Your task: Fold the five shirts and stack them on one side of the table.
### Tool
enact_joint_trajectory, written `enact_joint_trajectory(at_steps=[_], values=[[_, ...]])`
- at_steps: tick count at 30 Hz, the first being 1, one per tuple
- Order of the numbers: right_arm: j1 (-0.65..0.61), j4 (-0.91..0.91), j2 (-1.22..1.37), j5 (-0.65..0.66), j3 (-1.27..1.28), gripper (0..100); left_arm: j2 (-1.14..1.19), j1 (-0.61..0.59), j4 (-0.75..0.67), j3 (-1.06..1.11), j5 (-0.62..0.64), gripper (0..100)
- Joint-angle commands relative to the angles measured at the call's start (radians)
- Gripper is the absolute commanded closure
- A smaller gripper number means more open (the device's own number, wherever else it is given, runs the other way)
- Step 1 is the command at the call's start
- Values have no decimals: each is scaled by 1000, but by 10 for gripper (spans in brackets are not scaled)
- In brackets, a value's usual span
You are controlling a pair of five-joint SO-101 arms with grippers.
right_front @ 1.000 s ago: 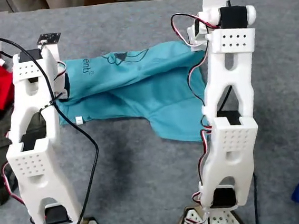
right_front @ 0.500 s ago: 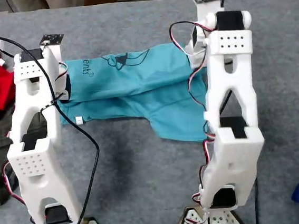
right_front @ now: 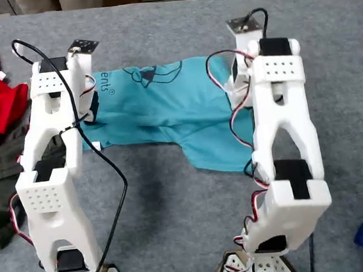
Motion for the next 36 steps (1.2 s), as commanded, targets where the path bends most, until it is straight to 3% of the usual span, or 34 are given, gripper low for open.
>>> enact_joint_trajectory(at_steps=[1, 7, 21, 36], values=[[31, -97, -81, 9, 97, 994, -68, -26, 17, -38, -21, 981], [76, -239, -87, 8, 223, 994, -70, -28, 91, -20, -92, 981], [116, -160, -91, 51, 133, 994, -79, -66, 83, -106, -94, 981], [125, -150, -85, 86, 119, 994, -77, -61, 92, -8, -127, 981]])
